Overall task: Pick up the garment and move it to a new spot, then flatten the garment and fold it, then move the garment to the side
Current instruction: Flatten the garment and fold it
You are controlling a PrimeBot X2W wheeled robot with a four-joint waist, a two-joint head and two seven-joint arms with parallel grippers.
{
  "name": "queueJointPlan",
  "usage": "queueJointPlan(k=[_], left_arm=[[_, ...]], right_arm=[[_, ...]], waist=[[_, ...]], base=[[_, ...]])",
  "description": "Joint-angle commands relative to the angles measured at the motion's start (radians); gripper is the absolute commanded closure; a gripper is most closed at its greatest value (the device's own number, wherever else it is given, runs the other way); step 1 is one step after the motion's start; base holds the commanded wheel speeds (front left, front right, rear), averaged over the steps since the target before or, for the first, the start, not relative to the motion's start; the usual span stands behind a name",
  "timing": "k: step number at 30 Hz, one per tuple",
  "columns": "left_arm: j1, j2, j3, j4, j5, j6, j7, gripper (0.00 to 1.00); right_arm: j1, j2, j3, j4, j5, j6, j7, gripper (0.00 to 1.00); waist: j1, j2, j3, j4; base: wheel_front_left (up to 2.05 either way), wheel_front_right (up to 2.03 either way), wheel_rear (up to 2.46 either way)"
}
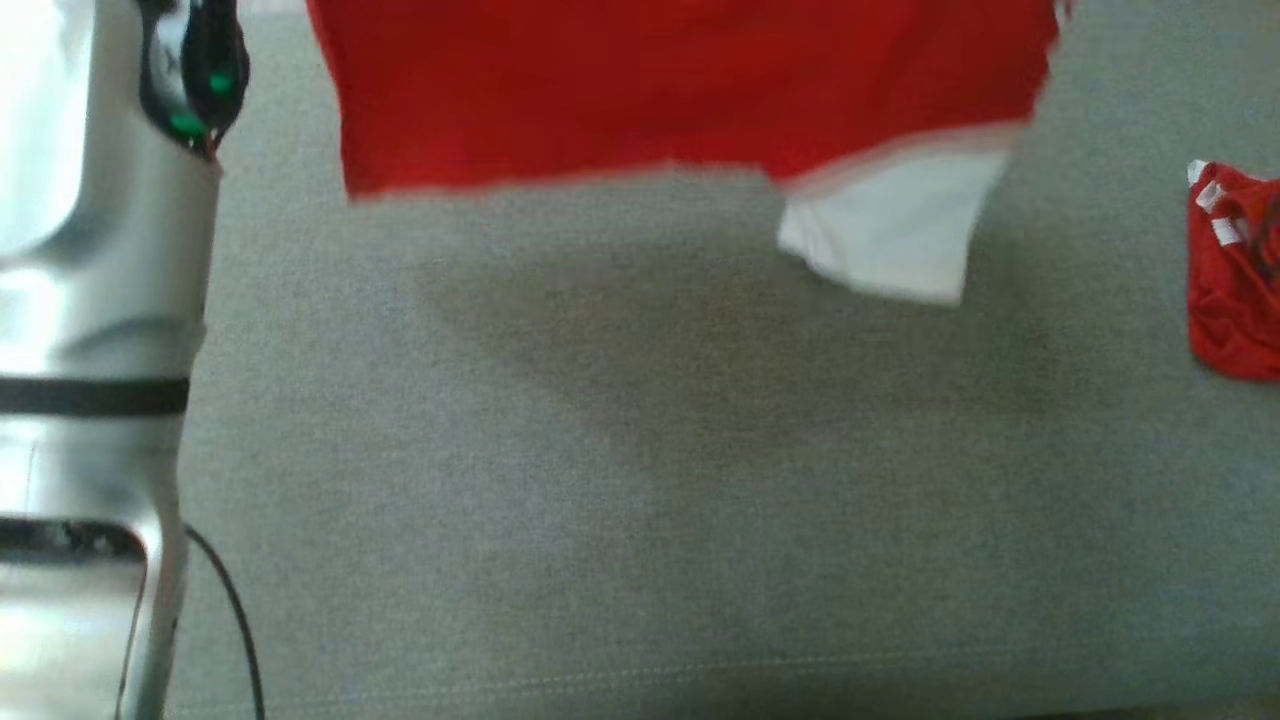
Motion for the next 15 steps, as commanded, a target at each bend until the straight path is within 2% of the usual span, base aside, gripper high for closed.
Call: queueJointPlan(k=[1, 5, 9, 15], left_arm=[[-0.06, 0.029, 0.036, -0.015, 0.002, -0.001, -0.008, 1.0], [-0.129, -0.002, 0.038, 0.152, 0.008, -0.011, -0.032, 1.0], [-0.153, -0.035, 0.033, 0.302, 0.015, -0.022, -0.037, 1.0], [-0.105, -0.074, 0.053, 0.419, 0.013, -0.034, -0.038, 1.0]], right_arm=[[-0.04, 0.019, 0.006, -0.012, -0.007, 0.003, -0.014, 1.0], [-0.12, 0.065, 0.048, 0.173, -0.018, 0.003, -0.092, 1.0], [-0.152, 0.125, 0.096, 0.346, -0.017, 0.003, -0.111, 1.0], [-0.108, 0.183, 0.163, 0.492, 0.028, 0.003, -0.14, 1.0]], waist=[[0.0, 0.0, 0.003, 0.003], [0.0, 0.0, 0.04, 0.005], [0.0, 0.0, 0.099, 0.002], [0.0, 0.0, 0.172, 0.0]], base=[[0.0, 0.0, 0.0], [0.0, 0.0, 0.0], [0.0, 0.0, 0.0], [0.0, 0.0, 0.0]])
